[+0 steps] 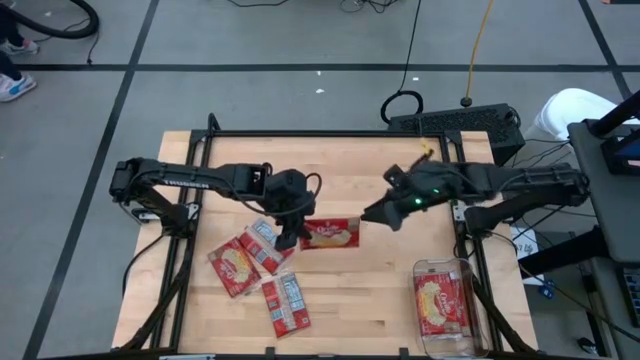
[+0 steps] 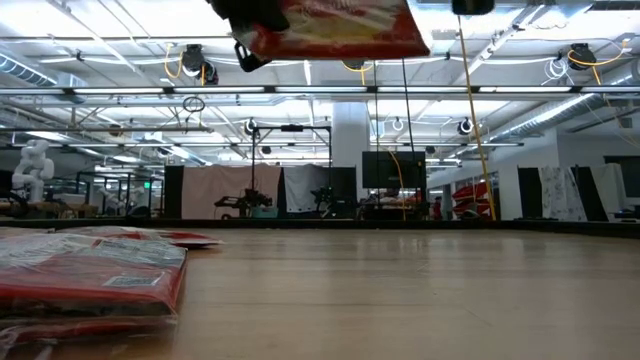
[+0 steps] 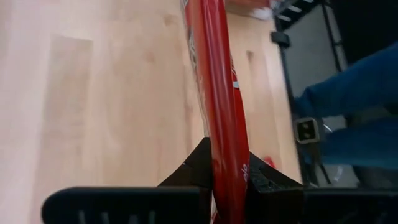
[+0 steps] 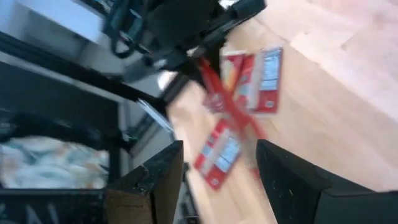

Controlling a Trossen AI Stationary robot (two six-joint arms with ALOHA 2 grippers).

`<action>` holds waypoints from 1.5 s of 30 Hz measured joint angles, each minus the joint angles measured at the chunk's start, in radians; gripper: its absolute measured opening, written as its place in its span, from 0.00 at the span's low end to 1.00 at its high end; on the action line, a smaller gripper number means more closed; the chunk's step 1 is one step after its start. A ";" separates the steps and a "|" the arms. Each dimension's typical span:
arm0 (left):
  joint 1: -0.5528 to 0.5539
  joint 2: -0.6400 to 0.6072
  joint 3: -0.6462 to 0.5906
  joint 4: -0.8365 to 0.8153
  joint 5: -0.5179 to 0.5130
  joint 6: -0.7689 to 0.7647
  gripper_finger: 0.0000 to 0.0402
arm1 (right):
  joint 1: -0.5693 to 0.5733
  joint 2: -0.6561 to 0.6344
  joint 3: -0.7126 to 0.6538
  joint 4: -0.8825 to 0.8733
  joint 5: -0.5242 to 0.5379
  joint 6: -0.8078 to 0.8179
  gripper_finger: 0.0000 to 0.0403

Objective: Sort popcorn bags into baskets
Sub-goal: Put the popcorn bag into the transparent bin

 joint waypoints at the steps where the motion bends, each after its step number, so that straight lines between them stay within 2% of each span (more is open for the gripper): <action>1: -0.001 0.000 0.000 -0.004 0.012 0.000 0.06 | -0.013 0.031 0.039 -0.043 -0.018 -0.029 0.49; 6: -0.011 0.000 0.000 -0.008 0.024 0.013 0.06 | -0.062 0.175 0.173 -0.177 -0.172 -0.206 0.49; 10: -0.014 0.000 0.000 -0.051 0.040 0.031 0.06 | -0.073 0.261 0.196 -0.150 -0.277 -0.295 0.49; 14: -0.016 0.000 0.000 -0.091 0.042 0.034 0.06 | -0.072 0.317 0.196 -0.110 -0.322 -0.361 0.49; 21: -0.025 0.000 0.000 -0.102 0.041 0.072 0.06 | -0.072 0.381 0.197 -0.083 -0.257 -0.493 0.48; 26: -0.025 0.000 0.000 -0.104 0.034 0.076 0.06 | -0.071 0.398 0.197 -0.064 -0.248 -0.605 0.43; 34: -0.025 0.000 0.000 -0.096 -0.003 0.076 0.06 | -0.069 0.398 0.196 -0.065 -0.272 -0.621 0.30; 45: -0.025 0.000 0.000 -0.085 -0.050 0.040 0.07 | -0.048 0.394 0.144 -0.064 -0.270 -0.542 0.04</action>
